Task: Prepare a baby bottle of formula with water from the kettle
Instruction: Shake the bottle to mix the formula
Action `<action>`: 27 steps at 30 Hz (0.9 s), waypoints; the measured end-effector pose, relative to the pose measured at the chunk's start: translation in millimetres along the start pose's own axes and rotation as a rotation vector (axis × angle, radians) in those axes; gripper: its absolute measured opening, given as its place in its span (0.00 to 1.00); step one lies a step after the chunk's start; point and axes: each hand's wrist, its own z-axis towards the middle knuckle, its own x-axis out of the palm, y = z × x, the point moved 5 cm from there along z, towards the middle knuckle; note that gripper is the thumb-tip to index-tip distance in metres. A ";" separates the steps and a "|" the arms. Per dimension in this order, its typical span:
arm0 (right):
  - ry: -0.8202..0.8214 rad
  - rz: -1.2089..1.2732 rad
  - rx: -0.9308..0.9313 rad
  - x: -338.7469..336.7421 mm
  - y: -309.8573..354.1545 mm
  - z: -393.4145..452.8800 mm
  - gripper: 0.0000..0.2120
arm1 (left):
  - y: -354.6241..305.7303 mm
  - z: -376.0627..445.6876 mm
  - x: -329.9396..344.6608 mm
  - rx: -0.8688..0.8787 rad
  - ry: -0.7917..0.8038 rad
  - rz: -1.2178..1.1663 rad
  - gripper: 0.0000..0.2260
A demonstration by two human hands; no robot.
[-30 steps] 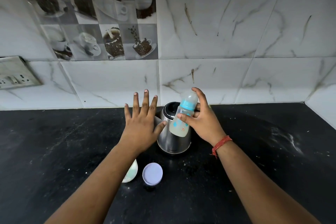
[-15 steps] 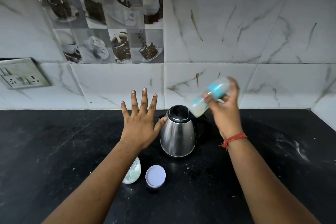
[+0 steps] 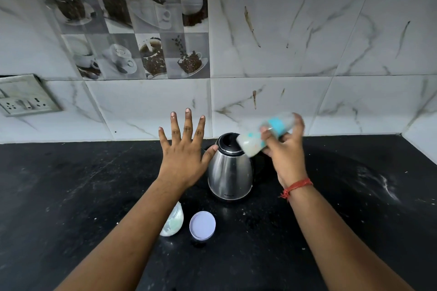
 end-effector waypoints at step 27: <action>0.124 -0.151 -0.066 6.6 33.6 1.3 0.42 | -6.5 4.6 -10.7 0.028 -0.013 -0.049 0.37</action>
